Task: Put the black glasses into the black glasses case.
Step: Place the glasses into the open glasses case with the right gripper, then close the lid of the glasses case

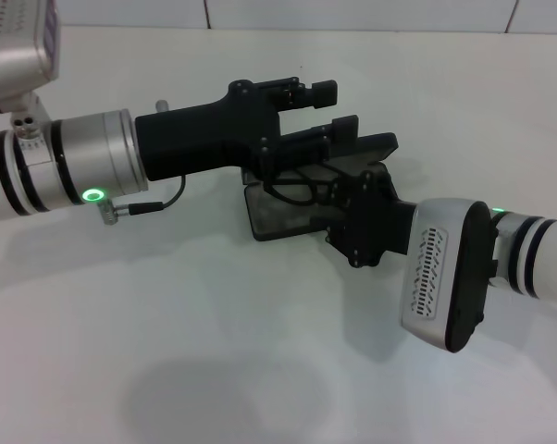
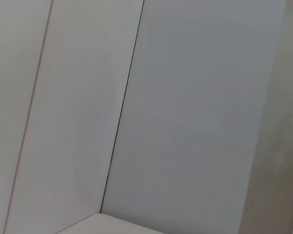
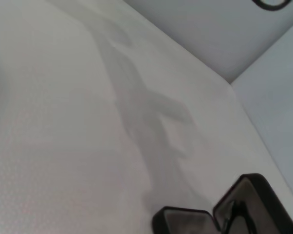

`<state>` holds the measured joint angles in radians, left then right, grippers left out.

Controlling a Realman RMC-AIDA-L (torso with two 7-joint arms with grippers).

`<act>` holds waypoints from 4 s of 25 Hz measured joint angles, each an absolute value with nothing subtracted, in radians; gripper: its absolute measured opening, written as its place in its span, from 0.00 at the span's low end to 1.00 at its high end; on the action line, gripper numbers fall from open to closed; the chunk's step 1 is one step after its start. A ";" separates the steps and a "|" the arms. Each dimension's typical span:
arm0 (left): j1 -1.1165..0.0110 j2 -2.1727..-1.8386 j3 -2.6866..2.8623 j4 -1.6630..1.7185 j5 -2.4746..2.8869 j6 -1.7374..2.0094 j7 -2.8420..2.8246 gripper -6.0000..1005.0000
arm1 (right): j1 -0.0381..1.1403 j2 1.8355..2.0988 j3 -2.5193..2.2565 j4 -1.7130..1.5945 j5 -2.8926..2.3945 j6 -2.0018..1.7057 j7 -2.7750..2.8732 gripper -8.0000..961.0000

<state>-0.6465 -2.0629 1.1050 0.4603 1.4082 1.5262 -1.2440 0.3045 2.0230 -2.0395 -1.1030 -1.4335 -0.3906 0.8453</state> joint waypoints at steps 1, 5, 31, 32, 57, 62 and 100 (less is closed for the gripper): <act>-0.648 -2.063 1.106 0.461 1.408 1.526 -1.244 0.56 | 0.303 2.023 -2.040 -1.103 -1.434 -0.397 0.845 0.24; -0.646 -2.061 1.107 0.462 1.408 1.526 -1.244 0.56 | 0.289 2.020 -2.035 -1.120 -1.435 -0.420 0.845 0.24; -0.668 -2.073 1.102 0.463 1.409 1.522 -1.245 0.56 | 0.377 2.017 -1.949 -1.045 -1.420 -0.563 0.976 0.25; -0.669 -2.073 1.102 0.463 1.409 1.522 -1.246 0.56 | 0.376 2.017 -1.949 -1.042 -1.420 -0.568 0.976 0.25; -0.673 -2.077 1.106 0.463 1.410 1.522 -1.246 0.57 | 0.325 2.021 -1.878 -1.082 -1.420 -0.540 0.974 0.25; -0.675 -2.077 1.105 0.464 1.410 1.522 -1.247 0.57 | 0.355 2.023 -1.887 -1.049 -1.420 -0.549 0.980 0.25; -0.759 -2.092 1.344 0.450 1.434 0.867 -1.360 0.60 | 0.324 1.973 -0.968 -0.568 -1.508 -1.579 1.034 0.38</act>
<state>-0.7594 -2.0921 1.3439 0.4500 1.4344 0.8666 -1.3599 0.3244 1.9729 -0.9678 -0.5679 -1.5084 -1.5789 1.0343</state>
